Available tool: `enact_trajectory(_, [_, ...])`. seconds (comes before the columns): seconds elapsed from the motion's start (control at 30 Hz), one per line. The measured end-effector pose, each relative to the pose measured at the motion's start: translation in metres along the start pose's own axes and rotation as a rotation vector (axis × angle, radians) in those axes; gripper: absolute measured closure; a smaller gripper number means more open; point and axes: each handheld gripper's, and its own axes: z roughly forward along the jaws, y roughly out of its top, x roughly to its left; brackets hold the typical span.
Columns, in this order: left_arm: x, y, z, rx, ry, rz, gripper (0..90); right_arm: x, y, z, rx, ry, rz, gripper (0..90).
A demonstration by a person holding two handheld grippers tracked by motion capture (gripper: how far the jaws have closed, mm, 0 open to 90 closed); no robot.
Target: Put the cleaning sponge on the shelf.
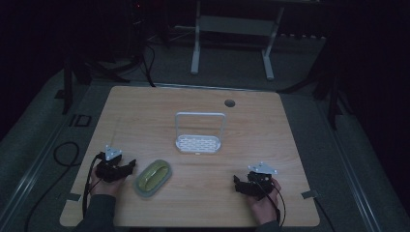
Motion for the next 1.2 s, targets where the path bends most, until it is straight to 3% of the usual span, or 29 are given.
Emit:
enact_trajectory(0.13, [-0.001,0.001,-0.002,0.012,-0.01,0.009,48.2,0.0,0.0,0.0,-0.001,0.0,-0.001,15.1])
enact_trajectory(0.27, [-0.005,0.004,-0.006,0.038,-0.063,0.015,57.5,0.0,0.0,0.0,0.0,-0.001,0.0,15.1])
enact_trajectory(0.47, [-0.013,0.008,-0.018,0.028,-0.139,0.035,67.7,0.0,0.0,0.0,0.001,-0.003,0.001,15.1])
enact_trajectory(0.77, [-0.027,0.017,-0.035,0.025,-0.22,0.058,67.3,0.0,0.0,0.0,0.001,-0.005,0.003,15.2])
enact_trajectory(1.2, [-0.043,0.03,-0.06,0.006,-0.269,0.093,62.3,0.001,0.0,0.0,0.0,-0.007,0.004,15.2])
